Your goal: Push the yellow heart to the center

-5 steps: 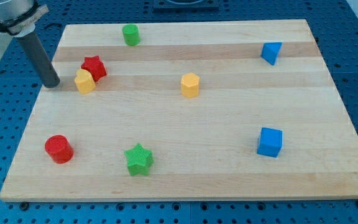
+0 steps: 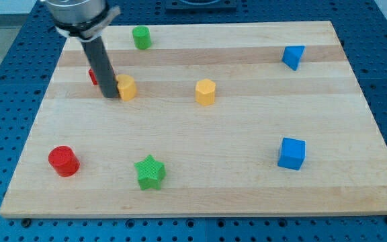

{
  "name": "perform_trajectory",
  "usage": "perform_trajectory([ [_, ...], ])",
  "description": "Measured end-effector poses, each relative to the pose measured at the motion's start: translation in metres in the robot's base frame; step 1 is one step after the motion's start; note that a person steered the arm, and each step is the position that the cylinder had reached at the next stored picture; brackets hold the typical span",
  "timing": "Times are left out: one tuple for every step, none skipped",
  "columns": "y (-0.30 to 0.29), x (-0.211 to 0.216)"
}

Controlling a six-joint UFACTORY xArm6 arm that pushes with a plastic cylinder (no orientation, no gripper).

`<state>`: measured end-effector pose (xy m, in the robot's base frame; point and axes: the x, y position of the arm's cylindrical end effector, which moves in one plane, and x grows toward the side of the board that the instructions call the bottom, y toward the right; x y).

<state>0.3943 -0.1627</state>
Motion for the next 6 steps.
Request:
perform_trajectory([
  [0.037,0.0],
  [0.064,0.0],
  [0.063,0.0],
  [0.088,-0.001],
  [0.135,0.002],
  [0.163,0.002],
])
